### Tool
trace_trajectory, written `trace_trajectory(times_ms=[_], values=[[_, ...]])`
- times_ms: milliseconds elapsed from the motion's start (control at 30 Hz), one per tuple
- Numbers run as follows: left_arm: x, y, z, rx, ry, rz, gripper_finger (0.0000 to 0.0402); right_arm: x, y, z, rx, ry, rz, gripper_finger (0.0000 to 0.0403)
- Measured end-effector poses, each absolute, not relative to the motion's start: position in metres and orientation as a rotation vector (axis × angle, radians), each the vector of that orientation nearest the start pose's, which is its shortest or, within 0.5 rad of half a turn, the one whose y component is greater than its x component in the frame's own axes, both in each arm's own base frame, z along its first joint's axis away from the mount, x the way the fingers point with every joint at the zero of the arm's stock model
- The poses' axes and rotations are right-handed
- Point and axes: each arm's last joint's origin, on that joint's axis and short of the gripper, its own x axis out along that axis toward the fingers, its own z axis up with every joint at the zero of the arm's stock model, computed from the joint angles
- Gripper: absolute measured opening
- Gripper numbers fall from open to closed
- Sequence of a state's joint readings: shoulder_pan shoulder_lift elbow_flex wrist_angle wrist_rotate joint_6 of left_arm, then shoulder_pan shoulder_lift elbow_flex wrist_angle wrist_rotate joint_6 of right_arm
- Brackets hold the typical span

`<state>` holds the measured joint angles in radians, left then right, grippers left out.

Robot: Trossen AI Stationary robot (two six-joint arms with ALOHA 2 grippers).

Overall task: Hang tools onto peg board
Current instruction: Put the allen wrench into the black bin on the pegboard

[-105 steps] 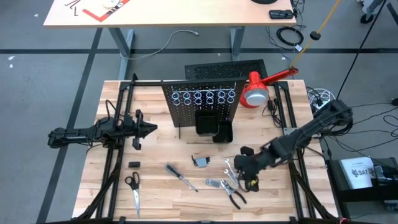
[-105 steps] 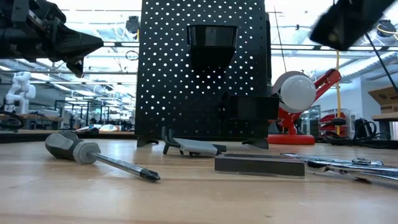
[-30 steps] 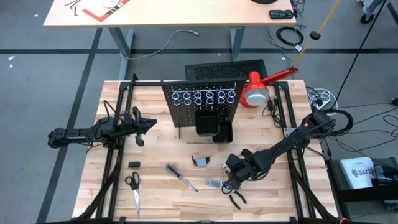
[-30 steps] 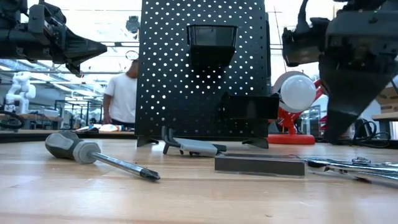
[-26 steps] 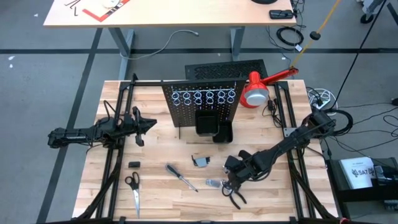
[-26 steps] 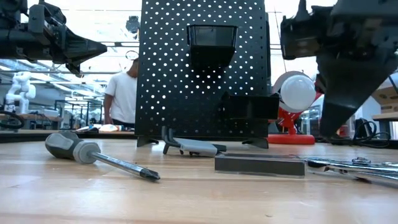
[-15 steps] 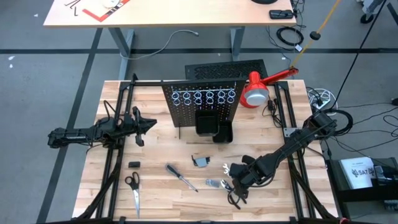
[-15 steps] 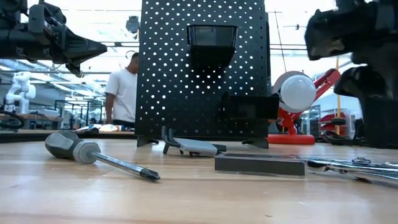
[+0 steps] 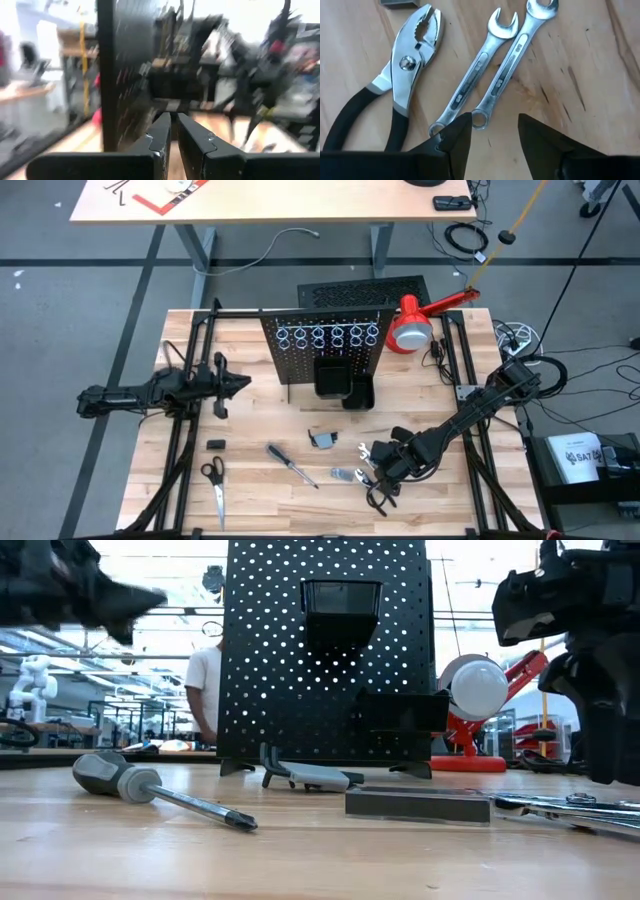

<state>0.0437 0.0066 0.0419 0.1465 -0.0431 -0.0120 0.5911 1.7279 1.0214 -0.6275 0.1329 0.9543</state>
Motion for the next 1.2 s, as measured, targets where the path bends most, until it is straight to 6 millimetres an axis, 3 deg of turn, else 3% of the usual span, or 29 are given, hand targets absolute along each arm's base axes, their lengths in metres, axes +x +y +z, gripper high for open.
trace_trajectory(times_ms=[67,267,567,800,1000,1200], values=[[0.090,0.004,0.204,-0.007,-0.232,0.043,0.0041,0.259,0.169,0.157,0.339,1.286,-0.231,0.0158],[0.093,-0.001,0.213,-0.004,-0.203,-0.067,0.0041,0.264,0.172,0.159,0.308,1.243,-0.153,0.0157],[0.114,-0.003,0.198,0.042,-0.020,-0.032,0.0041,0.292,0.167,0.169,0.152,0.978,-0.026,0.0157],[0.124,-0.004,0.192,0.041,0.040,-0.032,0.0041,0.325,0.140,0.185,-0.060,0.727,0.005,0.0161],[0.127,-0.004,0.193,0.040,0.025,-0.030,0.0041,0.340,0.113,0.185,-0.043,0.710,0.017,0.0200],[0.127,-0.004,0.194,0.040,0.019,-0.029,0.0041,0.352,0.112,0.170,-0.037,0.703,0.123,0.0259]])
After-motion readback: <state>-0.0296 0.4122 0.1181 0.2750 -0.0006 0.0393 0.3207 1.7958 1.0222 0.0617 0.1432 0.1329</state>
